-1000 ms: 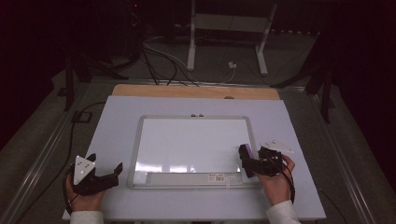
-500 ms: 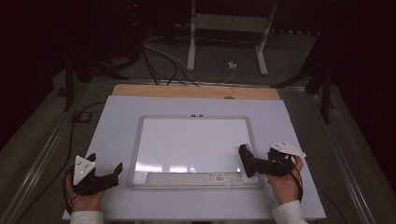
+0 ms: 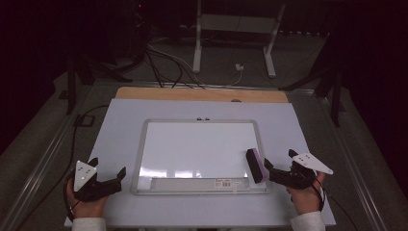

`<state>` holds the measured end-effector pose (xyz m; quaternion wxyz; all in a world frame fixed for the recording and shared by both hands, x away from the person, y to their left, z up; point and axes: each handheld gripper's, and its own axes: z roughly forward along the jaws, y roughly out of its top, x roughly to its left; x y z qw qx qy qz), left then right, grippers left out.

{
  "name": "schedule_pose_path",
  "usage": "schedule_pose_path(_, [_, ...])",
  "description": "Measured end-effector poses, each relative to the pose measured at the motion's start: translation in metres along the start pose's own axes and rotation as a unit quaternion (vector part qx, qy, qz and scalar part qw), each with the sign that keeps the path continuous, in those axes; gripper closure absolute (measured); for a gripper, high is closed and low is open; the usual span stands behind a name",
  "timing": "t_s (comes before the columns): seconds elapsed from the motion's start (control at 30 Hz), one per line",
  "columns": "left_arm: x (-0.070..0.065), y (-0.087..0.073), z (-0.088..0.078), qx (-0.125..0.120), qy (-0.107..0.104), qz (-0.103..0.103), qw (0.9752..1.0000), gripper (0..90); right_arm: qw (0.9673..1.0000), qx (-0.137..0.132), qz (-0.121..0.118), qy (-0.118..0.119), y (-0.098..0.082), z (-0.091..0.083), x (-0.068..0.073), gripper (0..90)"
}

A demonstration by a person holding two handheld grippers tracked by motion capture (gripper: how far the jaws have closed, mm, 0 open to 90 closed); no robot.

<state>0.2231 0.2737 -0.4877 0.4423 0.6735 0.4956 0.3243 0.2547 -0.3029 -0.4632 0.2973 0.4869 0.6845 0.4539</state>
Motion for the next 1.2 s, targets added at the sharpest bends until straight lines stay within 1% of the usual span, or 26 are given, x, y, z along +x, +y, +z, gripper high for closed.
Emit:
schedule_pose_path(0.2, [-0.001,0.002,-0.003,-0.013,-0.010,-0.004,0.9999,0.8,0.9998,-0.020,-0.004,0.002,-0.006,-0.007,-0.006,2.5])
schedule_pose_path(0.4, [-0.001,0.004,-0.005,-0.029,-0.020,-0.010,0.9993,0.7,0.9996,-0.028,-0.003,0.004,-0.012,-0.010,-0.013,2.5])
schedule_pose_path(0.5, [-0.002,0.005,-0.006,-0.033,-0.022,-0.007,0.9992,0.7,0.9995,-0.030,-0.001,0.003,-0.016,-0.011,-0.018,2.5])
schedule_pose_path(0.53, [-0.001,0.006,-0.007,-0.036,-0.022,-0.006,0.9991,0.7,0.9995,-0.031,0.002,0.004,-0.016,-0.011,-0.019,2.5])
schedule_pose_path(0.63, [-0.001,0.007,-0.010,-0.045,-0.020,-0.007,0.9988,0.7,0.9995,-0.031,0.001,0.003,-0.019,-0.011,-0.021,2.5])
schedule_pose_path(0.7, [0.000,0.007,-0.011,-0.051,-0.020,-0.014,0.9984,0.7,0.9996,-0.029,0.000,0.002,-0.020,-0.010,-0.021,2.5])
schedule_pose_path(0.8, [0.003,0.006,-0.012,-0.054,-0.019,-0.020,0.9981,0.7,0.9996,-0.029,-0.002,0.000,-0.021,-0.009,-0.021,2.4])
schedule_pose_path(0.97, [0.004,0.006,-0.013,-0.058,-0.017,-0.022,0.9980,0.7,0.9996,-0.028,-0.009,-0.004,-0.022,-0.008,-0.021,2.4])
schedule_pose_path(1.1, [0.003,0.006,-0.013,-0.058,-0.014,-0.020,0.9980,0.7,0.9996,-0.029,-0.007,-0.004,-0.023,-0.008,-0.022,2.5])
schedule_pose_path(1.2, [0.004,0.006,-0.013,-0.060,-0.012,-0.023,0.9979,0.7,0.9996,-0.026,-0.004,-0.007,-0.024,-0.007,-0.024,2.5])
